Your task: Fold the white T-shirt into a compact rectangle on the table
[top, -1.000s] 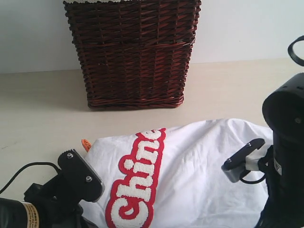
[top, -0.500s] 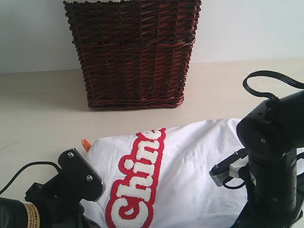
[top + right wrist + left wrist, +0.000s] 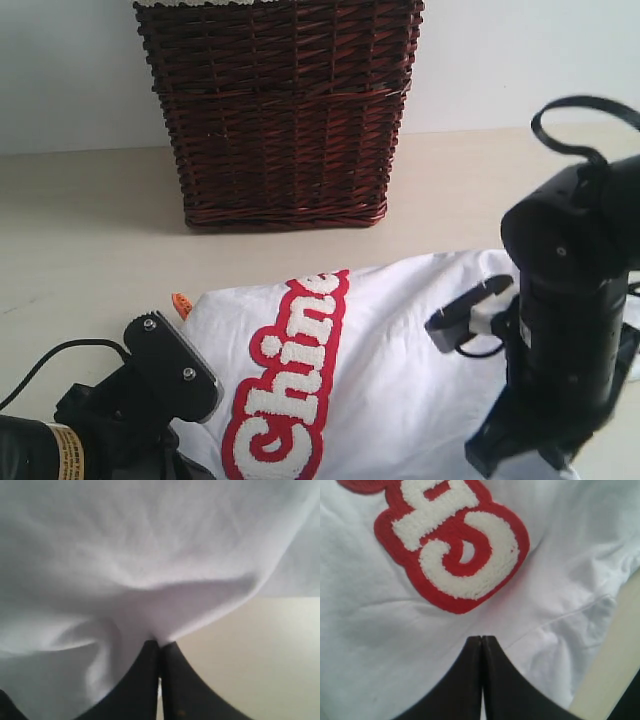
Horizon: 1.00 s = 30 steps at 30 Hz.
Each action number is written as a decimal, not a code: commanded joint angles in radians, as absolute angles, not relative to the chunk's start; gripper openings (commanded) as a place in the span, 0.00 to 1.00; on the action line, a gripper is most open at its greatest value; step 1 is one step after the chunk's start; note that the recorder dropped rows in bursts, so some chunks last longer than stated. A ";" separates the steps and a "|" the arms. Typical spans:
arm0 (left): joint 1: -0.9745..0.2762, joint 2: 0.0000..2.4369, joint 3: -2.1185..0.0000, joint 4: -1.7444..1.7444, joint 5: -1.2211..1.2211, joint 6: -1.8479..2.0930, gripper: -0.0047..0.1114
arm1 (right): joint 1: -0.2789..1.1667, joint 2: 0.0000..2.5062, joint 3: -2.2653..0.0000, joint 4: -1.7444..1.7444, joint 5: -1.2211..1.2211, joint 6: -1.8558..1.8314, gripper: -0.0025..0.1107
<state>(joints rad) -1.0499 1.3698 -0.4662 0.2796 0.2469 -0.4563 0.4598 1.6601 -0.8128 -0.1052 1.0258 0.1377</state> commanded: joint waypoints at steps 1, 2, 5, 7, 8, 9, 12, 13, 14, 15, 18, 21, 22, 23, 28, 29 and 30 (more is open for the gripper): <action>-1.055 1.369 -0.465 0.281 0.237 -0.453 0.04 | 0.460 1.601 -0.961 -0.031 1.047 0.079 0.02; -1.055 1.369 -0.465 0.281 0.237 -0.453 0.04 | 0.460 1.596 -0.999 0.015 1.048 0.046 0.02; -1.055 1.369 -0.465 0.293 0.236 -0.452 0.04 | 0.466 1.596 -1.098 0.165 1.022 -0.056 0.02; -1.055 1.369 -0.465 0.293 0.236 -0.452 0.04 | 0.488 1.609 -1.139 0.216 0.964 -0.091 0.02; -1.055 1.363 -0.465 0.293 0.236 -0.454 0.04 | 0.499 1.622 -1.155 0.213 0.929 -0.091 0.02; -1.055 1.358 -0.465 0.293 0.236 -0.456 0.04 | 0.509 1.642 -1.170 0.208 0.898 -0.091 0.02; -1.055 1.319 -0.465 0.297 0.249 -0.478 0.04 | 0.512 1.722 -1.206 0.206 0.858 -0.093 0.02; -1.055 1.302 -0.465 0.297 0.263 -0.480 0.04 | 0.512 1.754 -1.215 0.204 0.860 -0.106 0.02; -1.055 1.284 -0.465 0.297 0.280 -0.485 0.04 | 0.512 1.785 -1.220 0.196 0.867 -0.112 0.03; -1.055 1.265 -0.465 0.297 0.299 -0.487 0.04 | 0.512 1.813 -1.224 0.174 0.882 -0.112 0.05; -1.055 1.210 -0.465 0.306 0.352 -0.503 0.04 | 0.512 1.865 -1.225 0.121 0.943 -0.110 0.17; -1.055 1.154 -0.465 0.328 0.380 -0.523 0.04 | 0.512 1.872 -1.225 0.092 0.973 -0.112 0.33; -1.055 1.141 -0.465 0.341 0.386 -0.539 0.04 | 0.512 1.865 -1.225 0.085 0.977 -0.112 0.38; -1.055 1.127 -0.465 0.354 0.396 -0.548 0.04 | 0.512 1.856 -1.225 0.081 0.977 -0.112 0.41; -1.055 1.089 -0.465 0.374 0.446 -0.562 0.04 | 0.512 1.745 -1.220 0.081 1.046 -0.109 0.43; -1.055 1.086 -0.465 0.374 0.454 -0.562 0.04 | 0.512 1.722 -1.211 0.081 1.065 -0.103 0.43; -1.055 1.084 -0.465 0.379 0.461 -0.562 0.04 | 0.512 1.695 -1.195 0.064 1.078 -0.088 0.43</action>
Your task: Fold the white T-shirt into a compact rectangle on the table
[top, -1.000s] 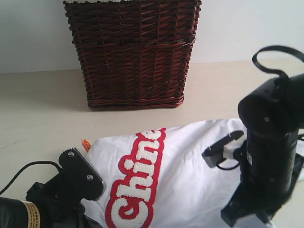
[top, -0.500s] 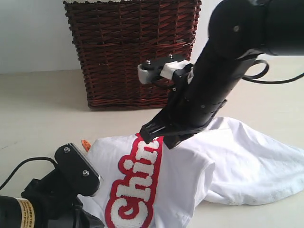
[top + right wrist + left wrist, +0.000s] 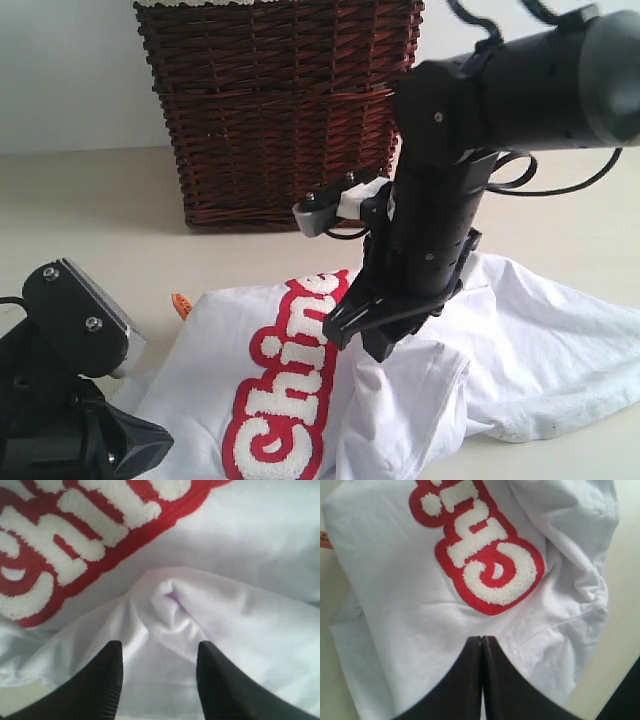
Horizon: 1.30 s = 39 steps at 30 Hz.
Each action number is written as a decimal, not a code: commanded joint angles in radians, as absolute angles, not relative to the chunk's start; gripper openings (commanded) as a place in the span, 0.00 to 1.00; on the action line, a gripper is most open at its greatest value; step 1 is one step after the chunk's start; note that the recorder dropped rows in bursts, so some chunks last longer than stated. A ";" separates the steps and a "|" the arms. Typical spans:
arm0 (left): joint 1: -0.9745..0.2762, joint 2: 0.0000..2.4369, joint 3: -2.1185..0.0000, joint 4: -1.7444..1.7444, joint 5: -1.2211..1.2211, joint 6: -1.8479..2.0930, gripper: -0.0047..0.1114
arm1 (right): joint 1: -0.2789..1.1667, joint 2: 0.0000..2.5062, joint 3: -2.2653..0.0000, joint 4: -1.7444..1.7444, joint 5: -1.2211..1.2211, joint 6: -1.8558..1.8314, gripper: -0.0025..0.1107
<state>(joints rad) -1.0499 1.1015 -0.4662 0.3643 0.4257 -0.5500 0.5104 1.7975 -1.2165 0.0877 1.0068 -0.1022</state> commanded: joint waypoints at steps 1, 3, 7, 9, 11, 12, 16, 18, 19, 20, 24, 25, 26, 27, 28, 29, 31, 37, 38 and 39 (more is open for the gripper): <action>-1.055 1.084 -0.464 0.383 0.465 -0.566 0.04 | 0.512 1.668 -1.171 0.041 1.081 -0.058 0.43; -1.055 1.082 -0.463 0.390 0.465 -0.571 0.04 | 0.512 1.626 -1.100 -0.036 1.081 0.030 0.43; -1.055 1.082 -0.463 0.417 0.457 -0.583 0.04 | 0.512 1.605 -0.929 -0.215 1.030 0.220 0.43; -1.055 1.082 -0.463 0.424 0.442 -0.583 0.04 | 0.512 1.621 -0.863 -0.240 0.943 0.275 0.43; -1.055 1.082 -0.463 0.428 0.437 -0.583 0.04 | 0.512 1.645 -0.828 -0.192 0.828 0.271 0.43; -1.055 1.082 -0.463 0.428 0.432 -0.584 0.04 | 0.512 1.656 -0.822 -0.170 0.779 0.260 0.43; -1.055 1.082 -0.463 0.428 0.447 -0.596 0.04 | 0.512 1.700 -0.807 -0.136 0.585 0.251 0.43; -1.055 1.082 -0.460 0.428 0.461 -0.605 0.04 | 0.512 1.708 -0.807 -0.136 0.547 0.249 0.43; -1.055 1.082 -0.453 0.428 0.463 -0.605 0.04 | 0.512 1.709 -0.807 -0.136 0.523 0.243 0.43; -1.055 1.082 -0.448 0.428 0.461 -0.607 0.04 | 0.512 1.709 -0.807 -0.136 0.511 0.243 0.42; -1.055 1.082 -0.441 0.431 0.452 -0.614 0.04 | 0.512 1.709 -0.807 -0.133 0.466 0.230 0.38; -1.055 1.082 -0.441 0.431 0.450 -0.613 0.04 | 0.512 1.709 -0.807 -0.133 0.453 0.227 0.37; -1.055 1.082 -0.441 0.431 0.450 -0.613 0.04 | 0.512 1.709 -0.807 -0.133 0.449 0.227 0.34; -1.055 1.082 -0.441 0.431 0.448 -0.613 0.04 | 0.512 1.709 -0.807 -0.133 0.449 0.226 0.30; -1.055 1.082 -0.441 0.432 0.445 -0.613 0.04 | 0.512 1.709 -0.807 -0.133 0.455 0.212 0.23; -1.055 1.082 -0.441 0.432 0.445 -0.613 0.04 | 0.512 1.709 -0.807 -0.133 0.468 0.196 0.18; -1.055 1.082 -0.441 0.435 0.443 -0.613 0.04 | 0.512 1.709 -0.807 -0.133 0.501 0.164 0.05; -1.055 1.082 -0.441 0.435 0.431 -0.613 0.04 | 0.512 1.661 -0.862 -0.131 0.658 0.130 0.02; -1.055 1.082 -0.441 0.435 0.431 -0.613 0.04 | 0.512 1.640 -0.884 -0.131 0.698 0.122 0.02; -1.055 1.082 -0.441 0.435 0.431 -0.613 0.04 | 0.512 1.617 -0.908 -0.131 0.736 0.113 0.02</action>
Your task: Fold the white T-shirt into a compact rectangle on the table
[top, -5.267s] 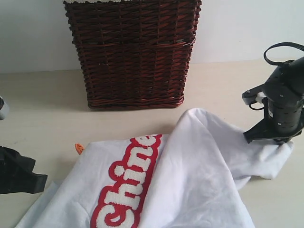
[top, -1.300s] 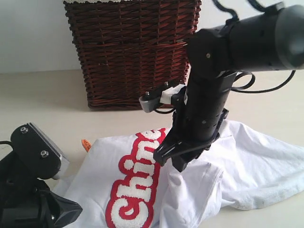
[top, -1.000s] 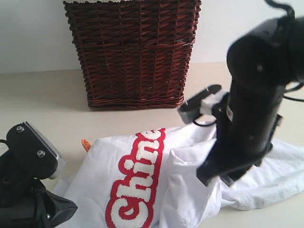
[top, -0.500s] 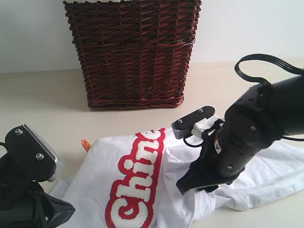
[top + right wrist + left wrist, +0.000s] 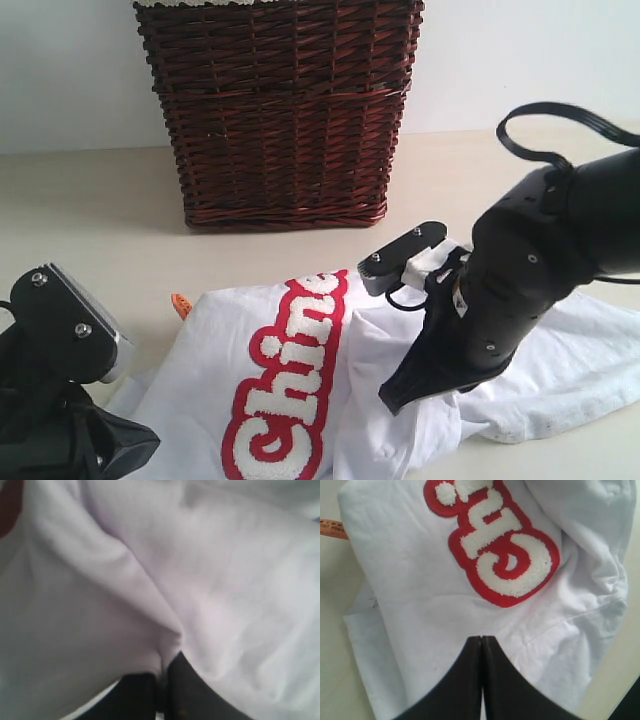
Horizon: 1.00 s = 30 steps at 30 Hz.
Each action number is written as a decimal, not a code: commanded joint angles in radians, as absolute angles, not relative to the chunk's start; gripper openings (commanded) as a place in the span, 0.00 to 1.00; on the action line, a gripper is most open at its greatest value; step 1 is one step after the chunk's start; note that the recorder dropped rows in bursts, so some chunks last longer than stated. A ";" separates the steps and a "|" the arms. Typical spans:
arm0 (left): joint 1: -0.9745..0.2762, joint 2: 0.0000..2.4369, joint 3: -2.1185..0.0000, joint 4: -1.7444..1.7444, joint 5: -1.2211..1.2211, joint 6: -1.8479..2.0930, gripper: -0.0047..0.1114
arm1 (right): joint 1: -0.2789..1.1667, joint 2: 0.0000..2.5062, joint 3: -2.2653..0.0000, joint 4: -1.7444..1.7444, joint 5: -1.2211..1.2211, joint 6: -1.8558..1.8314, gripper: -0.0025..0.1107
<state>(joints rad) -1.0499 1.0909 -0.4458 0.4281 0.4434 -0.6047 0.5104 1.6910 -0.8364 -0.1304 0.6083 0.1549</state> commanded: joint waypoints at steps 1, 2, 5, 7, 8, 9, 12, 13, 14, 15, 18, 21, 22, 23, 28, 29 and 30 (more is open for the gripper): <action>-1.055 1.082 -0.441 0.435 0.431 -0.613 0.04 | 0.512 1.596 -0.929 -0.131 0.767 0.108 0.02; -1.055 1.082 -0.441 0.435 0.431 -0.613 0.04 | 0.512 1.569 -0.955 -0.131 0.806 0.098 0.02; -1.055 1.082 -0.441 0.437 0.430 -0.613 0.04 | 0.512 1.487 -1.037 -0.131 0.932 0.072 0.02; -1.055 1.082 -0.441 0.438 0.424 -0.613 0.04 | 0.512 1.445 -1.086 -0.137 1.008 0.049 0.02; -1.055 1.082 -0.441 0.438 0.417 -0.613 0.04 | 0.512 1.428 -1.115 -0.137 1.049 0.041 0.02; -1.055 1.082 -0.441 0.439 0.413 -0.613 0.04 | 0.512 1.413 -1.143 -0.139 1.088 0.034 0.02; -1.055 1.082 -0.441 0.441 0.405 -0.613 0.04 | 0.512 1.392 -1.215 -0.096 1.221 0.019 0.02; -1.055 1.082 -0.441 0.441 0.405 -0.613 0.04 | 0.512 1.392 -1.217 -0.041 1.221 -0.022 0.02; -1.055 1.082 -0.441 0.441 0.405 -0.613 0.04 | 0.512 1.394 -1.211 -0.013 1.221 -0.045 0.02; -1.055 1.082 -0.441 0.441 0.409 -0.613 0.04 | 0.512 1.392 -1.194 0.068 1.221 -0.117 0.02; -1.055 1.082 -0.437 0.441 0.418 -0.613 0.04 | 0.512 1.390 -1.141 0.209 1.221 -0.272 0.02; -1.055 1.082 -0.428 0.446 0.420 -0.613 0.04 | 0.512 1.392 -1.008 0.254 1.221 -0.320 0.02; -1.055 1.082 -0.428 0.456 0.420 -0.613 0.04 | 0.512 1.392 -0.968 0.244 1.221 -0.320 0.02; -1.055 1.082 -0.428 0.460 0.420 -0.613 0.04 | 0.512 1.392 -0.928 0.210 1.221 -0.315 0.02; -1.055 1.082 -0.428 0.464 0.412 -0.618 0.04 | 0.512 1.392 -0.927 0.026 1.221 -0.155 0.09; -1.055 1.082 -0.428 0.464 0.413 -0.626 0.04 | 0.512 1.392 -0.940 0.026 1.221 -0.155 0.18; -1.055 1.082 -0.428 0.464 0.413 -0.628 0.04 | 0.512 1.390 -0.941 0.022 1.221 -0.153 0.22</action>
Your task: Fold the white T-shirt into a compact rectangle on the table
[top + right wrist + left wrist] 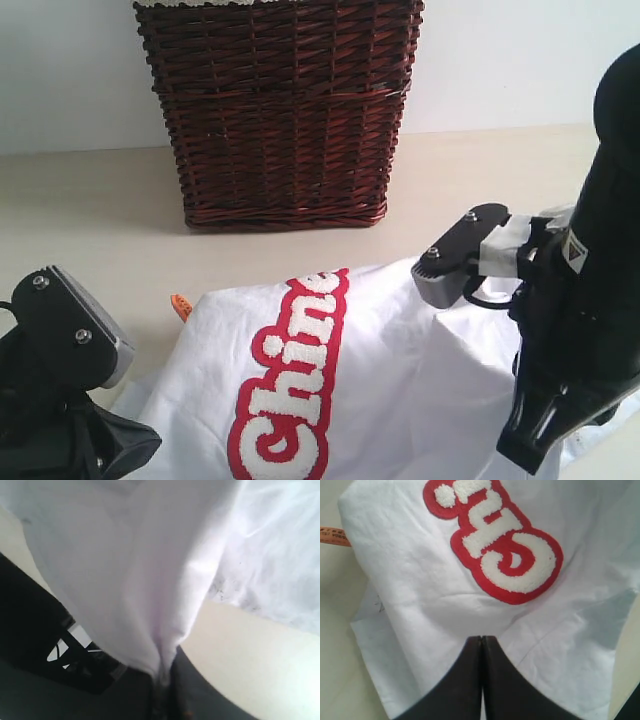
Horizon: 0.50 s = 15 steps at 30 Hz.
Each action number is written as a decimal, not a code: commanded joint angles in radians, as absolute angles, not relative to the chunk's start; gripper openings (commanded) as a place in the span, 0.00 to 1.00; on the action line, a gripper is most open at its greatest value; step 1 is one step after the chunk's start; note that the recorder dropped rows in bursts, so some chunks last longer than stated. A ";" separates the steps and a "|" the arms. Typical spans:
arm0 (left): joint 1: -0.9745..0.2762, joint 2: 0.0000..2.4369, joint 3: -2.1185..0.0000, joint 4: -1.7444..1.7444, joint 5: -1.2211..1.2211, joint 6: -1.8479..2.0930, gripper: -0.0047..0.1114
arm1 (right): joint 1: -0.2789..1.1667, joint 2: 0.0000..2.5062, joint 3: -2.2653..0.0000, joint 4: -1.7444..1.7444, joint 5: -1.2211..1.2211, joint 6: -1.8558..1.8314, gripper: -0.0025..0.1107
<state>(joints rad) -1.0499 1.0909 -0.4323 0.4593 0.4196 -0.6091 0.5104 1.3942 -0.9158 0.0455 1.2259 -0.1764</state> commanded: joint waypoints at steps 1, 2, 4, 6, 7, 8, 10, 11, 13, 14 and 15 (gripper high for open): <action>-1.055 1.082 -0.428 0.464 0.415 -0.632 0.04 | 0.512 1.390 -0.941 -0.023 1.221 -0.083 0.26; -1.055 1.082 -0.428 0.464 0.415 -0.632 0.04 | 0.512 1.390 -0.941 -0.081 1.221 -0.017 0.26; -1.055 1.082 -0.428 0.464 0.415 -0.632 0.04 | 0.512 1.383 -0.933 -0.233 1.221 0.116 0.26; -1.055 1.082 -0.428 0.464 0.415 -0.632 0.04 | 0.512 1.363 -0.898 -0.426 1.221 0.359 0.26; -1.055 1.082 -0.428 0.464 0.415 -0.632 0.04 | 0.512 1.363 -0.883 -0.498 1.221 0.440 0.26; -1.055 1.082 -0.428 0.466 0.415 -0.632 0.04 | 0.500 1.363 -0.856 -0.594 1.221 0.540 0.26; -1.055 1.082 -0.428 0.466 0.415 -0.632 0.04 | 0.426 1.381 -0.832 -0.563 1.144 0.556 0.12; -1.055 1.082 -0.428 0.466 0.415 -0.632 0.04 | 0.390 1.394 -0.830 -0.529 1.097 0.539 0.06; -1.055 1.082 -0.428 0.466 0.415 -0.632 0.04 | 0.296 1.448 -0.830 -0.401 0.954 0.451 0.02; -1.055 1.082 -0.428 0.466 0.415 -0.632 0.04 | 0.235 1.490 -0.827 -0.322 0.884 0.404 0.02; -1.055 1.082 -0.428 0.466 0.415 -0.632 0.04 | 0.207 1.517 -0.827 -0.311 0.864 0.389 0.02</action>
